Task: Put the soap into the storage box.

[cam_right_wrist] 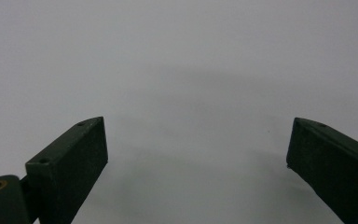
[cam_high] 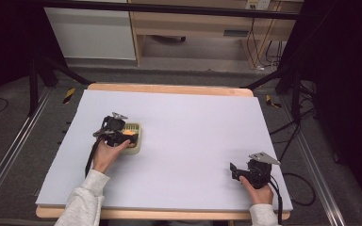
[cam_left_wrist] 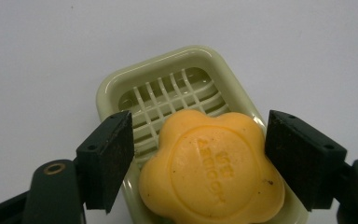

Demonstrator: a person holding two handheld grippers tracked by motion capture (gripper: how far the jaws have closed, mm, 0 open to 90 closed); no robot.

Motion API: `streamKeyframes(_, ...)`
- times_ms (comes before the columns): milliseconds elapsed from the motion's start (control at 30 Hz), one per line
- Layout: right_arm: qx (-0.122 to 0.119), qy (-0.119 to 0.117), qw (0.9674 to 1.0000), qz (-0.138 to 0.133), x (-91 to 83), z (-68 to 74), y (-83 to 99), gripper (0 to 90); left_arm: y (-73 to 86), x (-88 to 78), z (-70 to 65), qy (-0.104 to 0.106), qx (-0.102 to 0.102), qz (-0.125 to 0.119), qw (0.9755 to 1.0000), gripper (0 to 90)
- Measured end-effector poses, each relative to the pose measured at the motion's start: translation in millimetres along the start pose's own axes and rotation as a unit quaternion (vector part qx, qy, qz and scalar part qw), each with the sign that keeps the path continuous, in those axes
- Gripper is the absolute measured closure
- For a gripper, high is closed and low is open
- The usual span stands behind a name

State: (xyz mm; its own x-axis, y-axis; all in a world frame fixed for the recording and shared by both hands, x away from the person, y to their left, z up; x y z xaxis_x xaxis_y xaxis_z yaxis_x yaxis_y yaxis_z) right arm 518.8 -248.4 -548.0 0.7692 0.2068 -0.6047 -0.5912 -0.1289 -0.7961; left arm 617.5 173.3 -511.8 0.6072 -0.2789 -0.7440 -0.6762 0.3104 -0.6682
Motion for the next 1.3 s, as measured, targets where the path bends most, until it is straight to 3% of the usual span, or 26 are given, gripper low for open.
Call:
streamKeyframes(433, 0.005, 0.000, 1.0000, 0.000, -0.2, 0.1, 0.0, 5.8, -9.5, -19.3, -4.5, 0.007, -0.004, -0.035, 0.9994, 23.1)
streamKeyframes(667, 0.007, 0.000, 1.0000, -0.005, -0.8, -0.7, -0.7, 5.9, -9.5, -31.5, -7.2, 0.019, 0.001, -0.070, 0.9974, 21.2)
streamKeyframes(1033, 0.010, 0.001, 0.9999, -0.008, -1.5, -1.6, -1.3, 5.9, 4.8, -48.4, -1.7, 0.022, -0.001, -0.105, 0.9943, 20.3)
streamKeyframes(1300, 0.012, 0.002, 0.9999, -0.010, -2.2, -2.4, -1.6, 5.9, 25.1, -58.3, 3.9, 0.024, -0.012, -0.113, 0.9932, 19.6)
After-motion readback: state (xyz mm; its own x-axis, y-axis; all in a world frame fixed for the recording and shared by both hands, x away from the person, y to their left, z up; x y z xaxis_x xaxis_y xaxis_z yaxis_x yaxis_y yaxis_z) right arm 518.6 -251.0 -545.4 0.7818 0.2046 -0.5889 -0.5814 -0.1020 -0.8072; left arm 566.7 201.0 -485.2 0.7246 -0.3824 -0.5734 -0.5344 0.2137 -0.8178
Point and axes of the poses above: each handheld gripper's, and its own axes: x roughly forward along the jaws, y roughly out of its underside, z roughly to its left, the point moved 10 cm from there along x, roughly forward along the jaws
